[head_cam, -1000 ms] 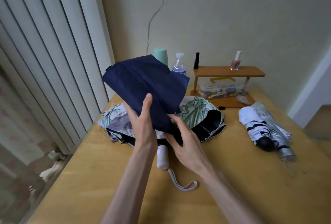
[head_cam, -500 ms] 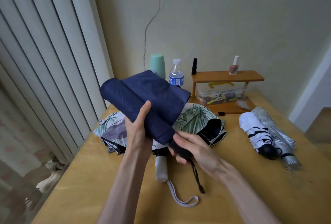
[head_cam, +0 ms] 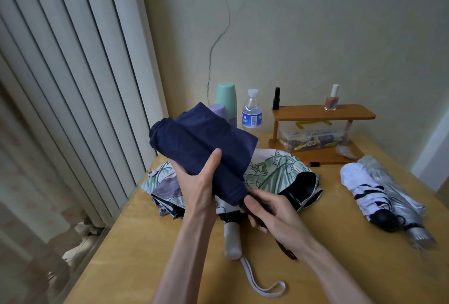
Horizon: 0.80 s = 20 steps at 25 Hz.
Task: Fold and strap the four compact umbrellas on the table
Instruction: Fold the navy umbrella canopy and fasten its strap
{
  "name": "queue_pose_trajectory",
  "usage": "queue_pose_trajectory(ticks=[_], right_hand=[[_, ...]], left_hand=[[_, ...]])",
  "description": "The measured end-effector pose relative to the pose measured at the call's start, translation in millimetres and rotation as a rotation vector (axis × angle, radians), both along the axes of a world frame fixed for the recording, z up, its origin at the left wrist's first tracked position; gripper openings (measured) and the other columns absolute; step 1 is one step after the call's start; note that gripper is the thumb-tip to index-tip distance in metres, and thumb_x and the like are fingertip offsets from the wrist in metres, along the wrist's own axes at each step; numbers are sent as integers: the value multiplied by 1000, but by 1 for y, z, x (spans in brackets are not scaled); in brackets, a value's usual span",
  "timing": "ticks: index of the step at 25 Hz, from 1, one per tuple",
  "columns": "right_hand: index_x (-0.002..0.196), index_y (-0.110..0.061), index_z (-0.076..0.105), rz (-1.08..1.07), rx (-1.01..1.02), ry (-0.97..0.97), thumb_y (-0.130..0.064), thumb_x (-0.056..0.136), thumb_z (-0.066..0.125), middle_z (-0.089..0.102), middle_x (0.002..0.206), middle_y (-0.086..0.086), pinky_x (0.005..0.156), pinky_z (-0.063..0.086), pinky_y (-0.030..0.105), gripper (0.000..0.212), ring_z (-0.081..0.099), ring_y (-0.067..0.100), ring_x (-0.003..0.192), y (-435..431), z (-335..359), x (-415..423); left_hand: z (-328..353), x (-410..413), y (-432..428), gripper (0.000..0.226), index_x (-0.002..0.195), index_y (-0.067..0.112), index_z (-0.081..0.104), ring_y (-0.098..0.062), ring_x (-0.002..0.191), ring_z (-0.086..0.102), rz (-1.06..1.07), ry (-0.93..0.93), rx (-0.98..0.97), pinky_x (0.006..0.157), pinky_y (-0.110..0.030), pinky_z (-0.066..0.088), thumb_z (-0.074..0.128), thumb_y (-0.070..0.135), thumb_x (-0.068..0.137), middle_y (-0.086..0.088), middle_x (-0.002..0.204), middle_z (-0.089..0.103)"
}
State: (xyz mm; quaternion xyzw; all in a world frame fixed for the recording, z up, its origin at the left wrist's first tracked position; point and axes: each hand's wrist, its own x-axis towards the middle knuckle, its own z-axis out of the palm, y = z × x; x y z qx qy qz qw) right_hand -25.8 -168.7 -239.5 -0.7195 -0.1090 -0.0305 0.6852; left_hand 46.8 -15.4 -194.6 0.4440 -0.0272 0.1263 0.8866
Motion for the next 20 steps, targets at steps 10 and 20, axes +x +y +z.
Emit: queue_pose_trajectory(ticks=[10,20], right_hand=[[118,-13,69,47,43,70,-34,105,59,69,88,4,56,37,25,26,48,10,57,-1,7,-2],[96,-1,69,-16,68,46,-37,104,57,69,82,13,52,39,19,38,48,19,59,10,-1,-1]], left_hand=[[3,10,22,62,145,13,57,-27,121,71,37,84,-159,98,-45,61,83,14,88,-8,133,73],[0,8,10,89,143,11,56,-28,116,72,46,33,-94,99,-48,60,95,29,65,-17,135,70]])
